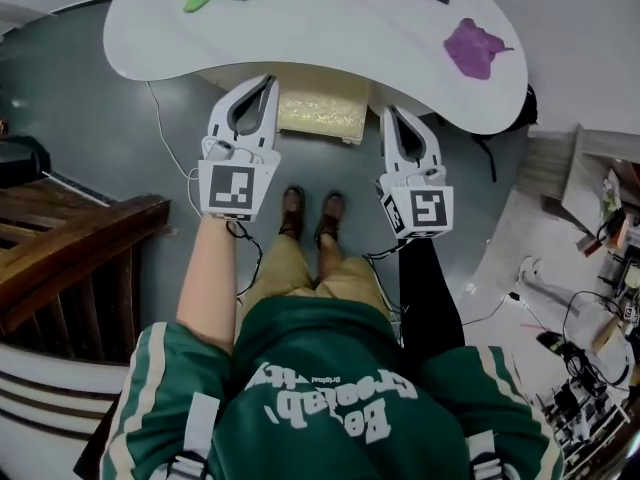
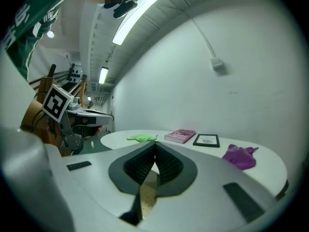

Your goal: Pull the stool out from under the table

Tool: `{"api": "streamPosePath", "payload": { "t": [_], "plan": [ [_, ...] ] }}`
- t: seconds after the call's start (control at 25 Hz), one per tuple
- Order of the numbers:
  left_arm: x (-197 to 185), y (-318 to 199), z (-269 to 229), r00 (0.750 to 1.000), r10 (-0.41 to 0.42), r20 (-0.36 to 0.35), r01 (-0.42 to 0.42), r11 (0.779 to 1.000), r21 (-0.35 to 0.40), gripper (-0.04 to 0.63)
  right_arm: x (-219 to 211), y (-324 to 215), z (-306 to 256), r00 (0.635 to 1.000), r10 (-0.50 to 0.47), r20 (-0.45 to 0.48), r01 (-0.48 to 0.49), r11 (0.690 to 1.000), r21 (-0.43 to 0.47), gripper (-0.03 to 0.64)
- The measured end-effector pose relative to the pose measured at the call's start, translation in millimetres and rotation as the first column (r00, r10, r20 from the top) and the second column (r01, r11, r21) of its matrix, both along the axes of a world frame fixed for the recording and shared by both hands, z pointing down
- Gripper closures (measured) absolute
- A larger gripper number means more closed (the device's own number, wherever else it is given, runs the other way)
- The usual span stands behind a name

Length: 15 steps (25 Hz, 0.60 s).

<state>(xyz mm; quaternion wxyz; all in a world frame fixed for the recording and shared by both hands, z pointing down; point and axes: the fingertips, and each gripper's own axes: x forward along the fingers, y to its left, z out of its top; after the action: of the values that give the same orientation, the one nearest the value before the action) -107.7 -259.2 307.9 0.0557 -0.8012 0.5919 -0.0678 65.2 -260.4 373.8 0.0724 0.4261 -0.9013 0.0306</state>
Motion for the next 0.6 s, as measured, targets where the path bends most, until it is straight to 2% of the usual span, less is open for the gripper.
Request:
{"api": "streamPosePath", "payload": {
  "t": [0.16,0.32,0.36,0.44,0.56,0.6],
  "plan": [
    [-4.9,-3.9,41.6,0.998,0.035,0.053,-0.032,0.998,-0.054,0.580,-3.3,8.5,31.3,0.999,0.023,-0.032,-0.025,0.999,-0.047,0.607],
    [-13.6,-11.3,76.6,0.996,0.059,0.063,-0.056,0.997,-0.052,0.577,-12.4,11.4,69.2,0.996,0.020,-0.082,-0.026,0.997,-0.078,0.533],
    [-17.0,-11.4,84.7,0.996,0.056,0.067,-0.053,0.998,-0.046,0.554,-14.3,13.0,79.0,0.995,0.022,-0.096,-0.031,0.996,-0.087,0.520],
    [-23.7,-7.6,102.8,0.996,0.058,0.068,-0.054,0.997,-0.052,0.420,-16.8,18.7,97.2,0.992,0.033,-0.122,-0.046,0.993,-0.108,0.498],
    [-33.0,1.0,133.6,0.995,0.085,0.055,-0.080,0.993,-0.087,0.352,-20.9,25.8,122.5,0.987,0.044,-0.156,-0.065,0.989,-0.132,0.432],
    [-35.9,4.0,144.3,0.994,0.096,0.047,-0.091,0.991,-0.101,0.349,-22.6,27.6,130.9,0.985,0.043,-0.169,-0.067,0.988,-0.139,0.403]
  ]
}}
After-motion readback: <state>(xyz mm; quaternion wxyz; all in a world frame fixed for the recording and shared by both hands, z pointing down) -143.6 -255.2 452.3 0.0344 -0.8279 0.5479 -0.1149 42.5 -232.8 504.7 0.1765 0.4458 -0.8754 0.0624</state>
